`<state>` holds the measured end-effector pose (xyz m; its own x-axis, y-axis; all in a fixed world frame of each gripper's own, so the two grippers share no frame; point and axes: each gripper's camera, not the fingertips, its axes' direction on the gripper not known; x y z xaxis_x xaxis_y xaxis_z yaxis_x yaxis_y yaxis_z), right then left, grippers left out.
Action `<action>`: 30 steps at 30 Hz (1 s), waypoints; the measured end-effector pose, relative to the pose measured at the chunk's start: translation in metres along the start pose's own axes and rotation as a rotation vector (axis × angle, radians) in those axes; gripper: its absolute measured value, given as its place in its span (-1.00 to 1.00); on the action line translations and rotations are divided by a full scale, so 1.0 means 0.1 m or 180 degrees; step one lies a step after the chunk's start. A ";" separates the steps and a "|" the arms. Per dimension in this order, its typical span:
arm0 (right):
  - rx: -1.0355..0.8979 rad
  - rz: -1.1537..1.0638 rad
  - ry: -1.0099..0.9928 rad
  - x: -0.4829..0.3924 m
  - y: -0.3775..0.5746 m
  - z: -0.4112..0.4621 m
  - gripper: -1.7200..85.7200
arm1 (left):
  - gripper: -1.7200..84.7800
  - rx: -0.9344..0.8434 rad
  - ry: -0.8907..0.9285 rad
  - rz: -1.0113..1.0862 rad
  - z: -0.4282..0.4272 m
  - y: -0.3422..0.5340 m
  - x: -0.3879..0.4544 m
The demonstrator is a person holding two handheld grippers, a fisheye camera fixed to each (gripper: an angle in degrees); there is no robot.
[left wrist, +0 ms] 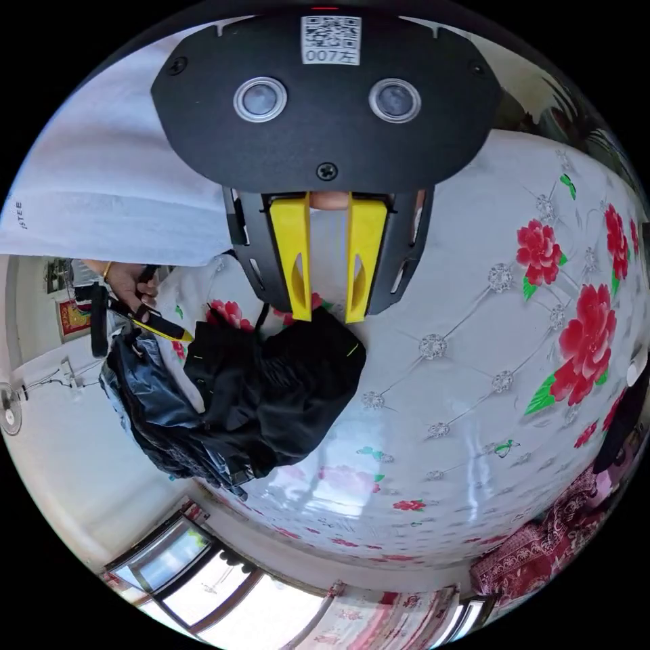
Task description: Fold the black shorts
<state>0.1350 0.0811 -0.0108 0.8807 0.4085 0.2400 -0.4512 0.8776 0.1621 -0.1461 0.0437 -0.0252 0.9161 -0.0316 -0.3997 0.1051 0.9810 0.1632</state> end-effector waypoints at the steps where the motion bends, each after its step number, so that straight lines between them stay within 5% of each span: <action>1: -0.0046 0.0033 -0.0014 -0.03 -0.04 0.09 -0.81 | -0.77 0.0007 0.0066 0.0097 -0.01 -0.04 0.03; 8: -0.0194 -0.0258 -0.0425 -0.59 -0.19 0.31 -0.94 | -0.70 -0.0273 0.0122 0.0332 0.20 -0.30 -0.08; 15: -0.0238 -0.2086 -0.2302 -2.20 -0.06 -0.20 -0.95 | -0.70 0.0397 -0.0213 -0.0126 -0.58 -0.42 -0.98; 19: -0.0136 -0.2806 -0.1908 -2.71 0.16 -0.26 -0.90 | -0.73 0.0658 -0.0392 -0.0508 -1.11 -0.28 -1.72; 23: 0.0196 -0.2176 -0.1428 -2.16 0.12 -0.26 -0.86 | -0.74 0.0548 -0.0437 -0.0502 -1.36 0.02 -2.00; 30: 0.0375 0.0234 -0.0019 0.00 0.19 -0.19 -0.81 | -0.65 -0.0298 0.0200 -0.0165 -0.95 0.32 -1.79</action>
<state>0.1289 0.1025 -0.0264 0.8438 0.4689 0.2610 -0.5288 0.8096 0.2550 -0.3433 0.0985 -0.0339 0.8841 -0.0735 -0.4616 0.1122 0.9920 0.0571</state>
